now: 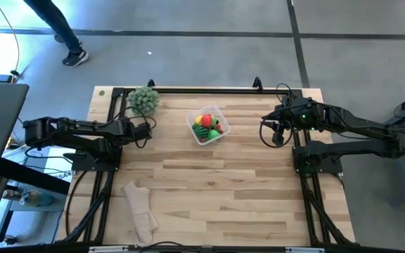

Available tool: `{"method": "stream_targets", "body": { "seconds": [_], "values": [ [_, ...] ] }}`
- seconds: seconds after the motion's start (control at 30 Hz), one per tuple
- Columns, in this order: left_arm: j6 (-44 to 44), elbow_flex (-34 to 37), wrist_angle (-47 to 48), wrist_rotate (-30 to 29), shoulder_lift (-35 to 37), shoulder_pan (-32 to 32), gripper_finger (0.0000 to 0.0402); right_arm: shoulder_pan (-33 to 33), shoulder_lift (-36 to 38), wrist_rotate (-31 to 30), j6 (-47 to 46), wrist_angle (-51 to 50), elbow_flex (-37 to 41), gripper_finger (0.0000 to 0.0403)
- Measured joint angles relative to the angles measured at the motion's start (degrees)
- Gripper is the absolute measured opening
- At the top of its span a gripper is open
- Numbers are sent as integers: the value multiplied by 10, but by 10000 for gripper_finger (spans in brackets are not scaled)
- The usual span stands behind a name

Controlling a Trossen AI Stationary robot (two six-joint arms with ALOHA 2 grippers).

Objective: Pick and placing Produce into tupperware
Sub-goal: Put the pink peach into the transparent container

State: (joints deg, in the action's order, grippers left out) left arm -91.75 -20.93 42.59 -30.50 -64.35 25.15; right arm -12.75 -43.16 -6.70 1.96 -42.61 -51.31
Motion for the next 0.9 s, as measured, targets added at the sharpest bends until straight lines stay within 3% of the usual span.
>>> {"method": "stream_targets", "body": {
  "seconds": [0.37,0.6,0.9],
  "values": [
    [12,-1,-37,-13,-74,0,358,0,0,0,0,0,0,76],
    [14,-1,-45,-22,-79,0,354,0,0,0,0,0,0,76],
    [22,0,-55,-25,-79,0,267,0,0,0,0,0,0,76]
  ]
}}
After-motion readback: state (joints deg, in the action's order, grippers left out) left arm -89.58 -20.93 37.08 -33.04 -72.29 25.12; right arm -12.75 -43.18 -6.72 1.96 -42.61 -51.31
